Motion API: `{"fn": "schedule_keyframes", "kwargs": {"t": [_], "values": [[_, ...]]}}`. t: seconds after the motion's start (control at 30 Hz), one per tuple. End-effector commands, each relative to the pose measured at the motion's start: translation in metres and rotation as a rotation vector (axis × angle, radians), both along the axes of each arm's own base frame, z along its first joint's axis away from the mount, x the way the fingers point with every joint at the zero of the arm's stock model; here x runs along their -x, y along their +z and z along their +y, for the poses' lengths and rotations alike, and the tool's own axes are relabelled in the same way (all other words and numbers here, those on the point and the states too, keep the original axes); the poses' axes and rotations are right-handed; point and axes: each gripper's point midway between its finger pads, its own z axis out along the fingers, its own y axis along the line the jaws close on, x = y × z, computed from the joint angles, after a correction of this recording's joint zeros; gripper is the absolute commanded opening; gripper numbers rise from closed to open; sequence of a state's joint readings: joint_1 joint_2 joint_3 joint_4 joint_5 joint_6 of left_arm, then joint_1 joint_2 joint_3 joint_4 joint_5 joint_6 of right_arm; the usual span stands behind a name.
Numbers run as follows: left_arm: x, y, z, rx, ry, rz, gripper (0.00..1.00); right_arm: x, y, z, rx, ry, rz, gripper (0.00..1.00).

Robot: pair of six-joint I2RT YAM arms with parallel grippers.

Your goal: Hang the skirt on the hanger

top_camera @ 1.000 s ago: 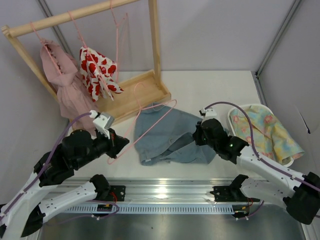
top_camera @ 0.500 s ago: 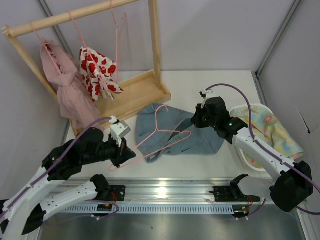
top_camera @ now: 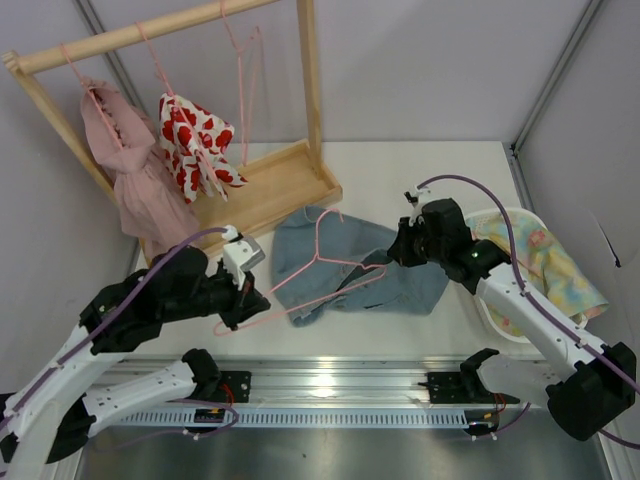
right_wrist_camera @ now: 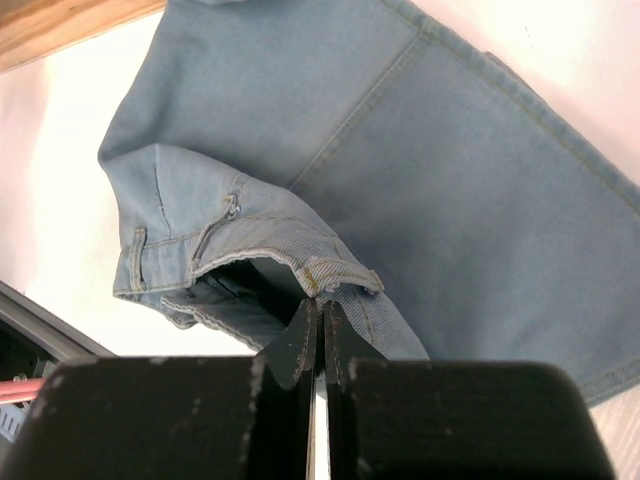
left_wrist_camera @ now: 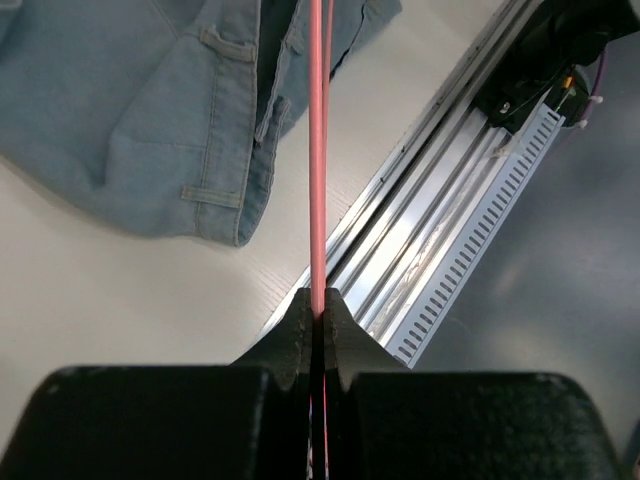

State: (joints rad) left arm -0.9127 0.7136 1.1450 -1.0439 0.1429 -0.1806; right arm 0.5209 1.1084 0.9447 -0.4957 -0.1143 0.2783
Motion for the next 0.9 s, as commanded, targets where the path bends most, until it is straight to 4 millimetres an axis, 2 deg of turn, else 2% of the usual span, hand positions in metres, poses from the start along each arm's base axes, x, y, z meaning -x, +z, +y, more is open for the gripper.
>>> {"fn": "schedule_keyframes", "kwargs": {"t": [0.0, 0.23, 0.47, 0.57, 0.73, 0.83, 0.87], "values": [[0.005, 0.035, 0.007, 0.048, -0.051, -0.104, 0.0, 0.004, 0.001, -0.004, -0.006, 0.003, -0.007, 0.0], [0.002, 0.041, 0.013, 0.002, -0.034, -0.111, 0.0, 0.005, -0.003, -0.003, -0.021, -0.004, -0.006, 0.0], [0.0, 0.02, 0.005, -0.03, -0.044, -0.06, 0.0, 0.007, 0.015, -0.002, -0.054, 0.0, -0.032, 0.0], [-0.003, 0.014, -0.001, -0.042, -0.055, -0.047, 0.0, 0.013, 0.024, 0.002, -0.09, 0.017, -0.025, 0.0], [-0.016, -0.007, -0.019, -0.091, -0.07, -0.012, 0.0, 0.027, 0.039, 0.014, -0.155, 0.064, -0.014, 0.0], [-0.015, 0.0, -0.036, -0.017, -0.13, -0.034, 0.0, 0.037, 0.045, 0.026, -0.212, 0.093, -0.009, 0.0], [-0.008, 0.004, -0.041, 0.025, -0.173, -0.039, 0.0, 0.04, 0.048, 0.031, -0.241, 0.094, 0.0, 0.0]]}}
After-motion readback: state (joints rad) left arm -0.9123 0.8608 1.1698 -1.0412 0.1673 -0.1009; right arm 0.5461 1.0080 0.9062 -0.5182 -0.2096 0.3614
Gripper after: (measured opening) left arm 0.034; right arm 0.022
